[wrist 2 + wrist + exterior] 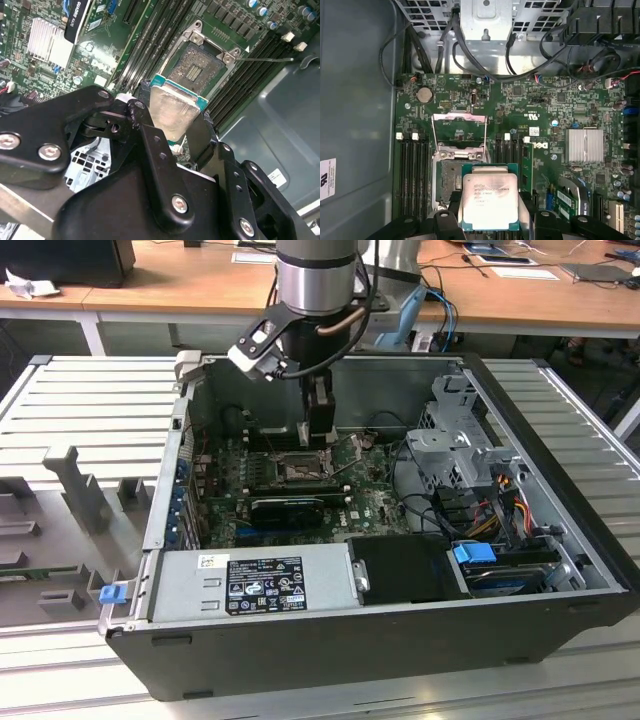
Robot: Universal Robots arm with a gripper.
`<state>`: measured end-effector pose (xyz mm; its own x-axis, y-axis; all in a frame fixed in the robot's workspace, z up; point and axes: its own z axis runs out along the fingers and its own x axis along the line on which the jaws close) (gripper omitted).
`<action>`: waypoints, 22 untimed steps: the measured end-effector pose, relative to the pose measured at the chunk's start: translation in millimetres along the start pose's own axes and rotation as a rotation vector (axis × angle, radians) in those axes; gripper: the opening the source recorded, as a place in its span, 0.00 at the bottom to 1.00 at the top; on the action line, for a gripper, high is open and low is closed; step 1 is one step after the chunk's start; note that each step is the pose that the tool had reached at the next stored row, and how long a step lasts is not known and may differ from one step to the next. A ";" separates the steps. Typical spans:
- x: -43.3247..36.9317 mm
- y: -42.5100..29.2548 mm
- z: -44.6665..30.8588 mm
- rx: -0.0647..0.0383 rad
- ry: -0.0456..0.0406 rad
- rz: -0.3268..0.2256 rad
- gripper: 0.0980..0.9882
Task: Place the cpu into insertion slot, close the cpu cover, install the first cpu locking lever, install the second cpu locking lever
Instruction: 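Place the cpu into insertion slot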
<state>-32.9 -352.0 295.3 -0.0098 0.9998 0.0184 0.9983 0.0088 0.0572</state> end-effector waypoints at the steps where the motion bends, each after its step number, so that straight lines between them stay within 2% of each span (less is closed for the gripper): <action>1: 0.0 -0.2 2.7 0.000 0.0000 0.000 0.48; 9: -0.3 -1.4 20.9 0.000 0.0000 0.000 0.48; 12: -0.4 -2.8 30.5 0.000 0.0001 0.000 0.48; 14: 0.2 -3.0 31.7 0.000 0.0002 0.000 0.48; 17: 7.6 -9.0 40.6 0.000 0.0004 0.001 0.48; 18: 11.3 -9.8 44.5 0.000 0.0005 0.001 0.48; 22: 17.8 -11.2 53.4 0.000 0.0005 0.001 0.48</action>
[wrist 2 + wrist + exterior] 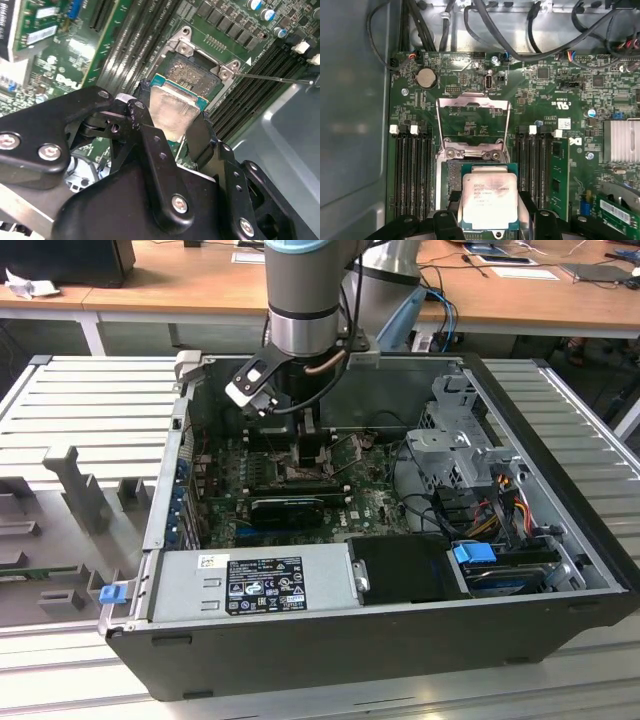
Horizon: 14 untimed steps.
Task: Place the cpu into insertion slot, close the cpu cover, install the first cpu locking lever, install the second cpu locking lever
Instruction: 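Place the cpu into insertion slot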
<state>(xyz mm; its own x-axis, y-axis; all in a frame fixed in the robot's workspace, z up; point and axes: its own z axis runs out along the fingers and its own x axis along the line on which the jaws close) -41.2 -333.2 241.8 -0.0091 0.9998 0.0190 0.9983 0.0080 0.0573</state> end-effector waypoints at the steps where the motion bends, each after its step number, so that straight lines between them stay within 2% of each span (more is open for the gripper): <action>1: 0.6 -0.3 0.9 0.000 -0.0001 0.000 0.48; 3: 2.2 -1.4 2.9 0.000 0.0001 0.000 0.48; 6: 5.1 -7.2 6.3 0.000 0.0002 0.000 0.48; 9: 8.6 -7.6 11.9 0.000 0.0004 0.000 0.48; 14: 9.7 -8.3 21.3 0.000 0.0000 0.005 0.48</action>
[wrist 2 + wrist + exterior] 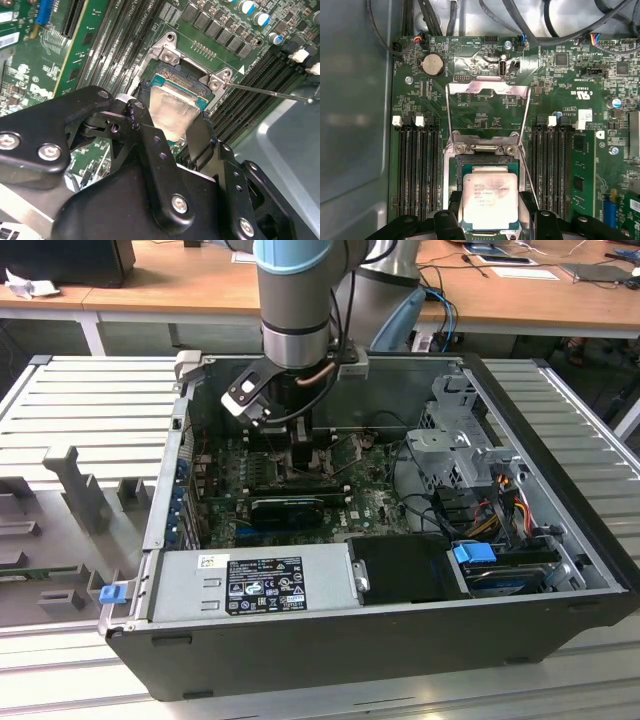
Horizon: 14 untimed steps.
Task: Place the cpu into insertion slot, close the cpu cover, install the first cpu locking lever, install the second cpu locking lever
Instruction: 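Place the cpu into insertion slot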
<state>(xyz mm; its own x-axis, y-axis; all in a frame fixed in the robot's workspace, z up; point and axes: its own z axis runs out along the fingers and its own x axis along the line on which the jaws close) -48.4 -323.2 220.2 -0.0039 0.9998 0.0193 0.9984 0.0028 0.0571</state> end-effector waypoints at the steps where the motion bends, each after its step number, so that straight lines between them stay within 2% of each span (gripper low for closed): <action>1: 0.1 -0.1 1.2 0.000 -0.0002 0.004 0.48; 7: 1.1 -0.5 9.6 0.000 -0.0005 0.008 0.48; 14: 3.7 -0.6 13.3 0.001 -0.0012 0.020 0.48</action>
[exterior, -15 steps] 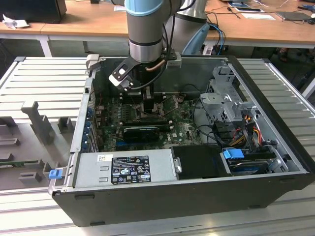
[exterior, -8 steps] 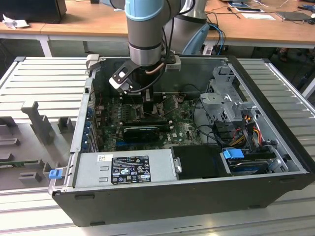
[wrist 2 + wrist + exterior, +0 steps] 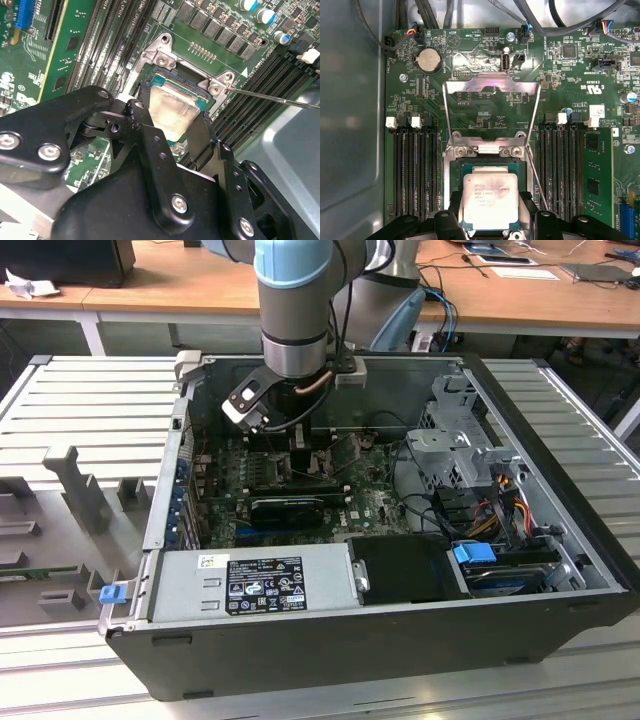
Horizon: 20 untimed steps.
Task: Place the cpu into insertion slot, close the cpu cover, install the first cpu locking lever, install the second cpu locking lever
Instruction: 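Place the cpu into insertion slot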
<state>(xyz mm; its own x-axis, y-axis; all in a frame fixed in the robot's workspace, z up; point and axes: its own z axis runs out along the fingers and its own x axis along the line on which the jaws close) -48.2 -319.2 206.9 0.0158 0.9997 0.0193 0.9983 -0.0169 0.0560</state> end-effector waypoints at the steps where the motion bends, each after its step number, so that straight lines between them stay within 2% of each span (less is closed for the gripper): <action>1: 0.3 0.1 0.8 0.000 0.0001 0.000 0.48; 4: 1.2 0.2 3.8 0.002 -0.0003 0.000 0.48; 18: 1.2 0.1 5.8 0.002 -0.0003 0.000 0.48; 19: 1.2 0.1 5.8 0.002 -0.0003 0.000 0.50; 20: 1.2 0.1 5.8 0.002 -0.0003 0.000 0.57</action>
<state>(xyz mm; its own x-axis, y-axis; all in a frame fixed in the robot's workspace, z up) -47.8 -317.9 201.1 0.0159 0.9997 0.0190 0.9984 -0.0170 0.0539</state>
